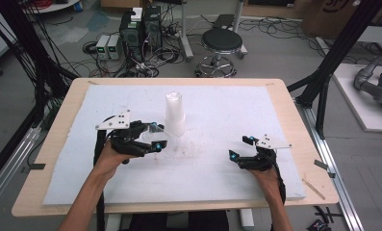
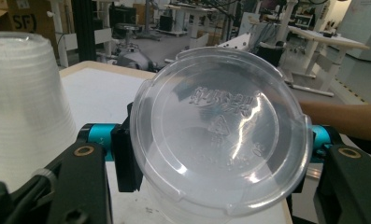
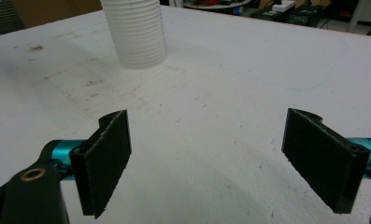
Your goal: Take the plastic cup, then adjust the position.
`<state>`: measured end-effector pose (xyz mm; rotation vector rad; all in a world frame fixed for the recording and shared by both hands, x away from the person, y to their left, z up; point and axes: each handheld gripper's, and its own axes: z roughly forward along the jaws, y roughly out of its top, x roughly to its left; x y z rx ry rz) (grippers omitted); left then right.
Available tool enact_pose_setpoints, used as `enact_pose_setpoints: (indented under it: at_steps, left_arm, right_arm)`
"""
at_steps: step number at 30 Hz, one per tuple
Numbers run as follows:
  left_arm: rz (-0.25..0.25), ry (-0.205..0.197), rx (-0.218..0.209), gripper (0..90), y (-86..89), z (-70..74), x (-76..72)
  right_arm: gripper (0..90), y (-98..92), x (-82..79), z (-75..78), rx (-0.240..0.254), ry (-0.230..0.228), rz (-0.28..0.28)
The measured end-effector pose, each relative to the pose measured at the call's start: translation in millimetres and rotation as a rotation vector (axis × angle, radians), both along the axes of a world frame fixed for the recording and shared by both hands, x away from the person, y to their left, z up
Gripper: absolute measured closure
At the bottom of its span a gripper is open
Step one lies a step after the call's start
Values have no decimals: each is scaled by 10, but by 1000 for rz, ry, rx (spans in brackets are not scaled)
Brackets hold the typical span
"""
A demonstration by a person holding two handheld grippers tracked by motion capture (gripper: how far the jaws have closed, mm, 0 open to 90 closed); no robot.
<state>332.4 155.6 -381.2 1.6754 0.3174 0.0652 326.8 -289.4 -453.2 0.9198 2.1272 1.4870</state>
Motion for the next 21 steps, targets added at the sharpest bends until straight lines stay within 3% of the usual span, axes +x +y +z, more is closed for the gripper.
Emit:
enact_pose_setpoints:
  at_steps: [4,14,18,21]
  left_arm:
    - [-4,-10,-12,387,23,10,-19]
    - [-3,-4,-20,388,46,7,-4]
    - [-4,2,-23,388,58,2,3]
    - [-16,0,-27,388,51,9,-6]
  right_arm:
    - [156,-10,12,2,8,20,2]
    - [156,-27,-6,5,26,7,6]
    - [156,-53,-4,18,54,5,47]
    - [156,-52,-14,109,68,-2,90]
